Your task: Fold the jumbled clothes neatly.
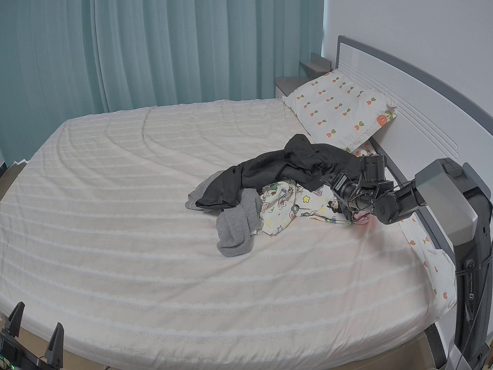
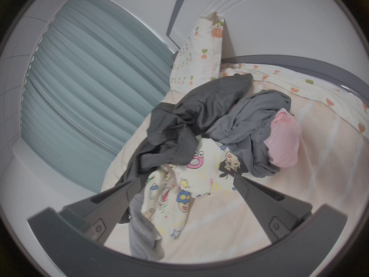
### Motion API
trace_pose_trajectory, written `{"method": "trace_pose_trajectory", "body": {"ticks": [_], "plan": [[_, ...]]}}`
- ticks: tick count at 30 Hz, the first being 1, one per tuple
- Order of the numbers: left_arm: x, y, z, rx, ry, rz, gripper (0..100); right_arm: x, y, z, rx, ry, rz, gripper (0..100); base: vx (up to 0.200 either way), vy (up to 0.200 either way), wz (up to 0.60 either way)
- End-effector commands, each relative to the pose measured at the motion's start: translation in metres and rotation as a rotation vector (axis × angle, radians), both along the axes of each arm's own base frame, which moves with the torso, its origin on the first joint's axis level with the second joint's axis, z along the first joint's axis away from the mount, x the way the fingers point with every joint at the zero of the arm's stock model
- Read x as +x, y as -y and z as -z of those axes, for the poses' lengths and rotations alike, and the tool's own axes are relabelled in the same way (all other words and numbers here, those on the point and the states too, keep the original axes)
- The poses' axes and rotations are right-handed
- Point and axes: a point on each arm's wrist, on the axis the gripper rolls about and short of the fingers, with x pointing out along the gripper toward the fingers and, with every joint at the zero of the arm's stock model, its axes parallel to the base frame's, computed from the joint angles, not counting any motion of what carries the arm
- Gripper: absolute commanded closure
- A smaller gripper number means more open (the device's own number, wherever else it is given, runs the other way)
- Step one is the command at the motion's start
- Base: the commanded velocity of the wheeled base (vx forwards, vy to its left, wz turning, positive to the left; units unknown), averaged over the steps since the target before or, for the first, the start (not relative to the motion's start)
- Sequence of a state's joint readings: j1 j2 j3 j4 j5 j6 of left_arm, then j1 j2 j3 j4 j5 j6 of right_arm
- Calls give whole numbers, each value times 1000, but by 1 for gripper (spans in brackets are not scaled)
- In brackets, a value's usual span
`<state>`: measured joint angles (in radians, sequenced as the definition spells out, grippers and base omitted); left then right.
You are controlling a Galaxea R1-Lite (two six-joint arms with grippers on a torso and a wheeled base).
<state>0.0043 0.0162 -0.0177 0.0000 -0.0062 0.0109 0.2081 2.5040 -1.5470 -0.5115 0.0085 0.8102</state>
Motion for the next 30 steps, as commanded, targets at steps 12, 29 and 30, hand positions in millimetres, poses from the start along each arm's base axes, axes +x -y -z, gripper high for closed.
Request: {"method": "trace_pose_trajectory", "body": {"ticks": [12, 29, 30], "plan": [[1, 0, 5, 0, -9, 0, 0, 25, 0, 49, -41, -89, 45, 0, 0, 0, 0], [1, 0, 5, 0, -8, 0, 0, 41, -8, 58, -60, -129, 34, 0, 0, 0, 0], [1, 0, 5, 0, -9, 0, 0, 41, -9, 58, -60, -131, 32, 0, 0, 0, 0]]}}
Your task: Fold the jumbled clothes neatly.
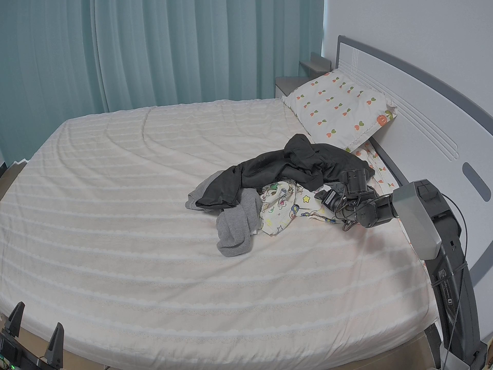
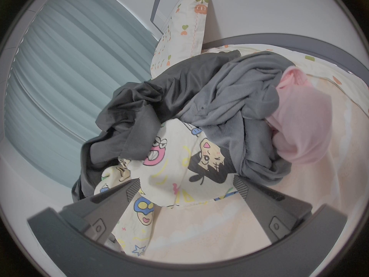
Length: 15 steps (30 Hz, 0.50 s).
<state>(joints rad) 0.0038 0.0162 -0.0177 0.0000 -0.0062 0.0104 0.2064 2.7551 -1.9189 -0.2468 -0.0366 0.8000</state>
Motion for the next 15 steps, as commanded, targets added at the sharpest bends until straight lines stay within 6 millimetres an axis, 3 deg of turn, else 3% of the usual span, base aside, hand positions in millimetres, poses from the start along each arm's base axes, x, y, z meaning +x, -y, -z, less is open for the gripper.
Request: {"method": "trace_pose_trajectory", "body": {"ticks": [1, 9, 15], "plan": [[1, 0, 5, 0, -9, -1, 0, 1, -2, -1, 1, 5, -5, 0, 0, 0, 0], [1, 0, 5, 0, -9, -1, 0, 3, -18, -2, -28, 31, 9, 0, 0, 0, 0], [1, 0, 5, 0, -9, -1, 0, 2, -9, 23, -76, -49, 62, 0, 0, 0, 0]]}}
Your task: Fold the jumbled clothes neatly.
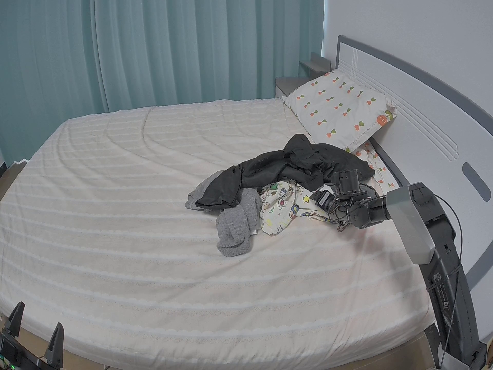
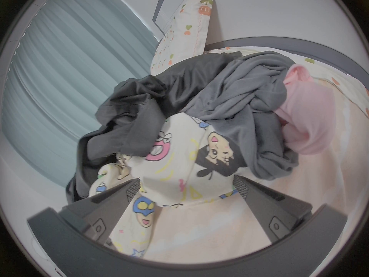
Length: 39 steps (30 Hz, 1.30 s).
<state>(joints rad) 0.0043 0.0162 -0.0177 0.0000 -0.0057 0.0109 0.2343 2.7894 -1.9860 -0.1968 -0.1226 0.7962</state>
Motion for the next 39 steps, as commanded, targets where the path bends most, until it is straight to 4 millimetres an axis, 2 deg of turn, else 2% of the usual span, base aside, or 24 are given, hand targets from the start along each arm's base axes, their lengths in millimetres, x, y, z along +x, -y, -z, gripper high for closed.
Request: {"method": "trace_pose_trajectory", "body": {"ticks": [1, 6, 7, 11, 15, 16, 20, 24, 25, 26, 30, 33, 34, 38, 39], "plan": [[1, 0, 5, 0, -9, 0, 0, 0, 5, 21, -26, -55, 26, 0, 0, 0, 0], [1, 0, 5, 0, -9, 0, 0, -4, 6, 44, -41, -111, 30, 0, 0, 0, 0], [1, 0, 5, 0, -9, 0, 0, -4, 6, 44, -41, -111, 30, 100, 0, 0, 0], [1, 0, 5, 0, -9, 0, 0, -3, 7, 43, -40, -101, 46, 100, 0, 0, 0], [1, 0, 5, 0, -9, 0, 0, 0, 14, 30, -43, -72, 87, 100, 0, 0, 0], [1, 0, 5, 0, -8, 0, 0, 2, 17, 13, -21, -42, 106, 100, 0, 0, 0], [1, 0, 5, 0, -9, 0, 0, 3, 17, -1, -8, -19, 113, 100, 0, 0, 0], [1, 0, 5, 0, -8, 0, 0, 2, 11, -39, 10, 50, 94, 100, 0, 0, 0], [1, 0, 5, 0, -8, 0, 0, 2, 11, -39, 10, 50, 94, 100, 0, 0, 0], [1, 0, 5, 0, -9, 0, 0, 1, 8, -61, 21, 92, 80, 100, 0, 0, 0], [1, 0, 5, 0, -9, 0, 0, -15, 8, -53, -50, 22, 30, 100, 0, 0, 0], [1, 0, 5, 0, -9, 0, 0, -40, 9, -45, -87, -77, -12, 100, 0, 0, 0], [1, 0, 5, 0, -9, 0, 0, -40, 9, -45, -87, -77, -12, 100, 0, 0, 0], [1, 0, 5, 0, -9, 0, 0, -82, 13, -42, -132, -184, -102, 100, 0, 0, 0], [1, 0, 5, 0, -9, 2, 0, -87, 14, -42, -137, -188, -113, 100, 0, 0, 0]]}}
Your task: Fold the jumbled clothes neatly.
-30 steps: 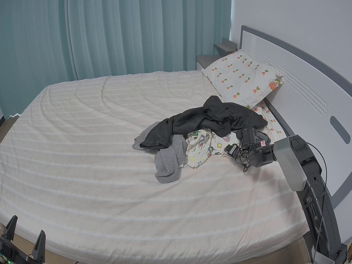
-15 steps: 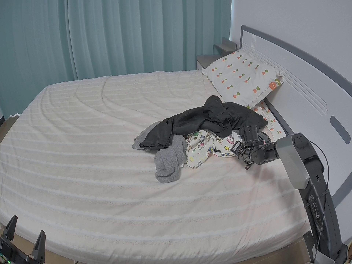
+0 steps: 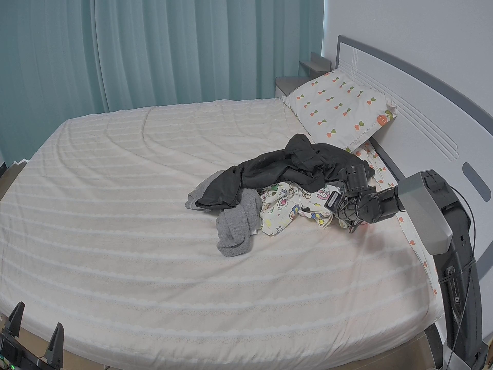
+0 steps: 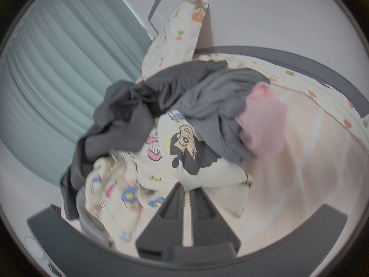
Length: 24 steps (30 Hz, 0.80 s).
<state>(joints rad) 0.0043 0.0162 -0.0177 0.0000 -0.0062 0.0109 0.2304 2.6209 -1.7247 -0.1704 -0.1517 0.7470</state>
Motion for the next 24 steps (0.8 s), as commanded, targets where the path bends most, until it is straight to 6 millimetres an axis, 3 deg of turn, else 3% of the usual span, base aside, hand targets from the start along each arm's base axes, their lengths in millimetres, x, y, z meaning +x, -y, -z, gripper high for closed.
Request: {"method": "trace_pose_trajectory", "body": {"ticks": [1, 2, 4, 12, 17, 21, 24], "plan": [[1, 0, 5, 0, -9, 0, 0, -60, 3, -22, -53, -89, -125, 100, 0, 0, 0], [1, 0, 5, 0, -9, 0, 0, -62, 4, -22, -54, -90, -127, 100, 0, 0, 0], [1, 0, 5, 0, -9, 0, 0, -91, -1, -23, -61, -85, -199, 100, 0, 0, 0], [1, 0, 5, 0, -9, 0, 0, -142, 0, -36, -104, -43, -298, 100, 0, 0, 0], [1, 0, 5, 0, -9, 0, 0, -148, 2, -51, -86, -11, -319, 100, 0, 0, 0], [1, 0, 5, 0, -9, 0, 0, -151, 0, -78, -54, 87, -335, 100, 0, 0, 0], [1, 0, 5, 0, -9, 0, 0, -158, -4, -71, -52, 58, -368, 100, 0, 0, 0]]}}
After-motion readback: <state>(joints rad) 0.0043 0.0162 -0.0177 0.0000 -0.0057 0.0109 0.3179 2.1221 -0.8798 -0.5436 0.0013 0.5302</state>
